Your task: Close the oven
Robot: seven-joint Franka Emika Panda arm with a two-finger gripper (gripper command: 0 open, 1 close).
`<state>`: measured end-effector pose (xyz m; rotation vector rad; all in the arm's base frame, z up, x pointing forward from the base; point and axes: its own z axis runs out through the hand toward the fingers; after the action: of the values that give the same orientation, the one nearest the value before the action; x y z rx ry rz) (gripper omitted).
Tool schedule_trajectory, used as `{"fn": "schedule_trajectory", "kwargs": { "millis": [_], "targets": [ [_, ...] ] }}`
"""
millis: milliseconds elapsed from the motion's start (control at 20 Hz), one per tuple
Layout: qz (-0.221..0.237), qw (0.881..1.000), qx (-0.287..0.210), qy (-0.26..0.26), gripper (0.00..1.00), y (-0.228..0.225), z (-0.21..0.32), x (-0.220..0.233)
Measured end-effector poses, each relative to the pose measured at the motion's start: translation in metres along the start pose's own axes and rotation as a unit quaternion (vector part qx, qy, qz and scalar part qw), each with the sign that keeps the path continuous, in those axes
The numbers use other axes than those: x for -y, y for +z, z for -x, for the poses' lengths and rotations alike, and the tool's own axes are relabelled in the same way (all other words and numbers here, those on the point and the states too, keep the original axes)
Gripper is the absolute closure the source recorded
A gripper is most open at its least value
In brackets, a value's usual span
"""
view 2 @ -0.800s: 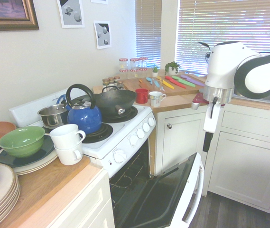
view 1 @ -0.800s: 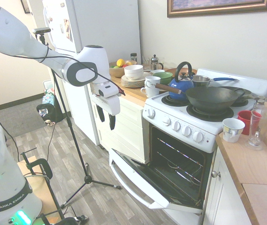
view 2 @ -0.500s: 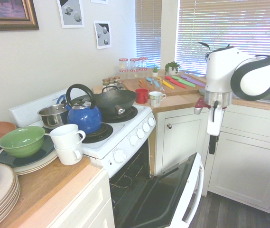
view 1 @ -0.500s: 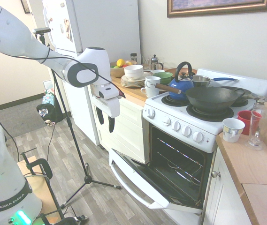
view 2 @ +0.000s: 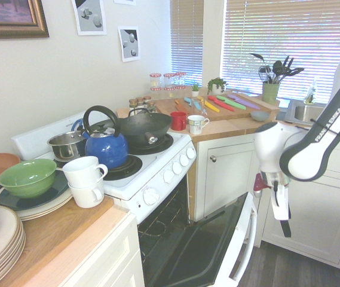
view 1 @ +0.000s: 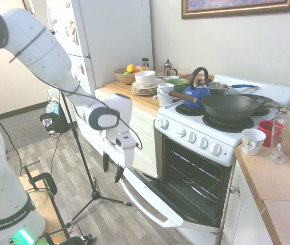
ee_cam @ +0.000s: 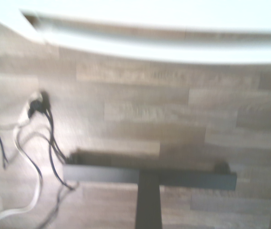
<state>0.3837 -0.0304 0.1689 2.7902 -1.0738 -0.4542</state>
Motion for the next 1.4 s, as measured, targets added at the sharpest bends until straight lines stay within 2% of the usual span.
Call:
{"fn": "schedule_trajectory", "kwargs": {
  "millis": [200, 400, 700, 850, 900, 1100, 1400],
  "targets": [
    [0.004, 1.0, 0.001, -0.02, 0.0, 0.05, 0.002, 0.013],
    [-0.019, 1.0, -0.013, -0.014, 0.0, 0.086, -0.002, 0.038],
    [-0.051, 0.997, -0.047, 0.031, 0.0, 0.145, -0.044, 0.065],
    [-0.101, 0.989, -0.094, 0.062, 0.0, 0.157, -0.078, 0.076],
    [-0.107, 0.988, -0.094, 0.066, 0.0, 0.162, -0.082, 0.077],
    [-0.147, 0.978, -0.126, 0.073, 0.0, 0.141, -0.091, 0.091],
    [-0.206, 0.963, -0.171, 0.043, 0.0, 0.025, -0.092, 0.153]
  ]
}}
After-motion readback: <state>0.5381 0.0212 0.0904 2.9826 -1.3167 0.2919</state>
